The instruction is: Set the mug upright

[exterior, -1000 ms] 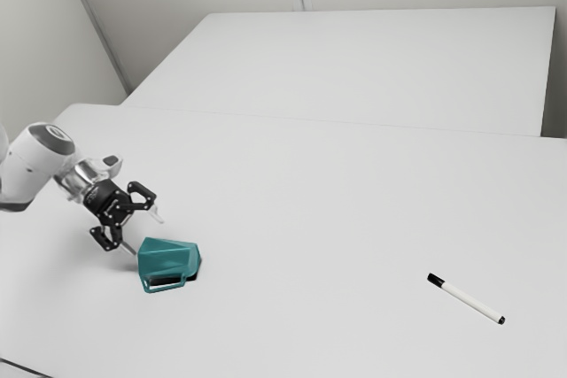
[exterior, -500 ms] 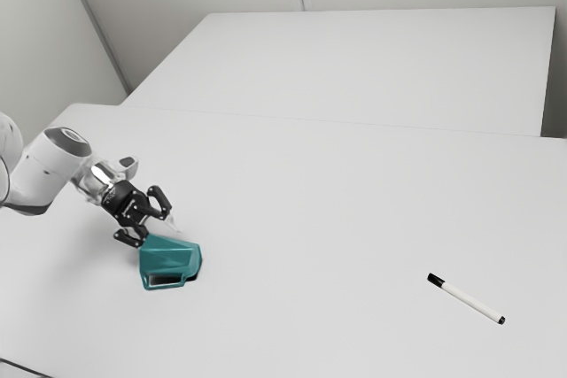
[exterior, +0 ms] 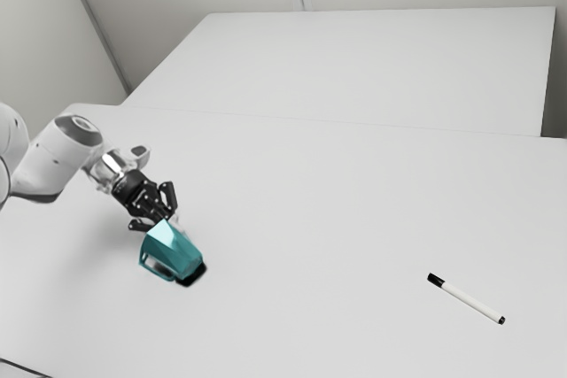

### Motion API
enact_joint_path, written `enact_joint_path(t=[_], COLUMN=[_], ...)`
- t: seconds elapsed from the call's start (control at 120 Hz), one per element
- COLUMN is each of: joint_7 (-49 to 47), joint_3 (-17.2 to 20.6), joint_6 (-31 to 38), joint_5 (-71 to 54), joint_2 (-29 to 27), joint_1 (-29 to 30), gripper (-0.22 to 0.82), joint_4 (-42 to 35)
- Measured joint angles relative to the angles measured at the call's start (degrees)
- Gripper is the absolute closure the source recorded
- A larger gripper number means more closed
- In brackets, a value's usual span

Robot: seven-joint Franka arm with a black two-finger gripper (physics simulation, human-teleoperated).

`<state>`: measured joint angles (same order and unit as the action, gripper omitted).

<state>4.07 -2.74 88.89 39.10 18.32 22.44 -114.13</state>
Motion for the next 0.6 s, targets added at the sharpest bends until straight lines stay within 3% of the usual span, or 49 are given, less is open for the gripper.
enact_joint_path(t=[0.258,0.6], joint_7=[-2.1,-4.1], joint_3=[4.8,9.4], joint_6=[6.5,22.5], joint_5=[-12.7,-32.0], joint_2=[-7.1,-8.9], joint_1=[-4.0,-9.2], gripper=[0.77,0.77], joint_4=[1.5,3.1])
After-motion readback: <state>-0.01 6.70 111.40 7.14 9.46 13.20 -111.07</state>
